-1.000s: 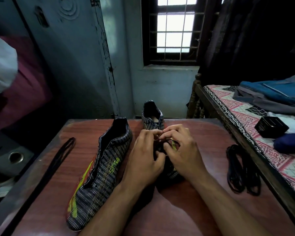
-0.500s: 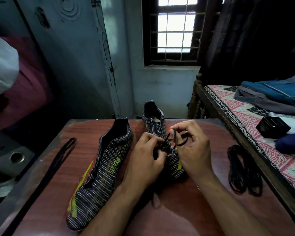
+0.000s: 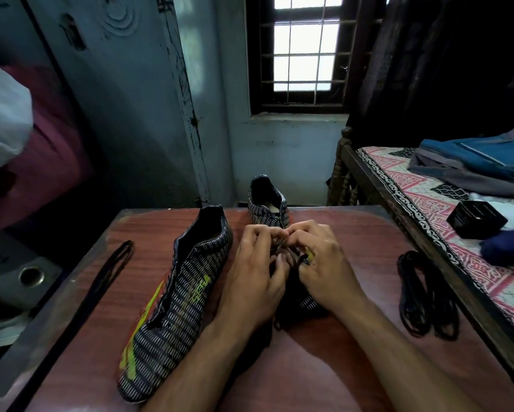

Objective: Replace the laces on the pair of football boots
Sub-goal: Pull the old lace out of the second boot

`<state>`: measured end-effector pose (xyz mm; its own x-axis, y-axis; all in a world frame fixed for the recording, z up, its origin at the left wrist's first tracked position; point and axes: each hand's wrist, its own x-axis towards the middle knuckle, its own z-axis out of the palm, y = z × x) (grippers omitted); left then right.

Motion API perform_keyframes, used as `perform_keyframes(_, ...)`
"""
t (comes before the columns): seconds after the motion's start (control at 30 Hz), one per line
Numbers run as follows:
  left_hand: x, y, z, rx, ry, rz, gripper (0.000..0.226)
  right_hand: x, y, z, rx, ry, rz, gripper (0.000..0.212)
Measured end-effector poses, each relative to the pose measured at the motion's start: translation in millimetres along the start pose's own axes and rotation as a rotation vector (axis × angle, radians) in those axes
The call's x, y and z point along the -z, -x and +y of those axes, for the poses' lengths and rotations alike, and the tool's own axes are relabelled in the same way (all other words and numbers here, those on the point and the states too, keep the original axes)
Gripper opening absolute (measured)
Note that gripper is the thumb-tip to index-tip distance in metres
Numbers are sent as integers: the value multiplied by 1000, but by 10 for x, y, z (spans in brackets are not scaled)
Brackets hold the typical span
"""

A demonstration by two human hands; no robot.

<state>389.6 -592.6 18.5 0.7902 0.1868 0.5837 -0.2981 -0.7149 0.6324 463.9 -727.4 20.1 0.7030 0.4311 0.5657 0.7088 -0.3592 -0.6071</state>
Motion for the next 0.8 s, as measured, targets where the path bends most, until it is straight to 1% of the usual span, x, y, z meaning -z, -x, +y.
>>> perform_keyframes(0.07, -8, -16, -38, 67, -58, -30, 39, 20, -2, -37, 45, -32, 75, 6)
perform_keyframes(0.13, -17, -26, -60, 91, -104, -30, 31, 44, 0, -92, 78, -37, 158, 15)
perform_keyframes(0.2, -27, -29, -68, 76, -123, -21, 19, 69, -11, -122, 108, -50, 218, 17)
perform_keyframes(0.3, -18, -26, -76, 86, -153, -11, 12, 92, -19, -125, 116, -107, 277, 19)
perform_keyframes(0.47, -46, -31, -49, 70, -118, 51, 9, 103, -25, -154, 97, -193, 297, 5)
perform_keyframes(0.53, -47, -30, -32, 52, -37, 123, 12, 128, -48, -140, 73, -212, 263, 5)
perform_keyframes(0.6, -16, -32, -10, 64, 77, 205, 9, 135, -64, -85, 73, -155, 150, 12)
perform_keyframes(0.63, 3, -32, 4, 60, 89, 234, 6, 124, -59, -53, 70, -106, 75, 18)
perform_keyframes(0.7, 26, -29, 33, 24, 48, 260, 7, 61, -26, 6, 36, -19, -57, 30)
perform_keyframes(0.73, 28, -25, 51, 11, 41, 251, 8, 24, -7, 20, 10, 6, -87, 31)
perform_keyframes(0.8, 20, -24, 70, -9, 44, 233, 10, -21, 9, 23, -5, 17, -69, 21)
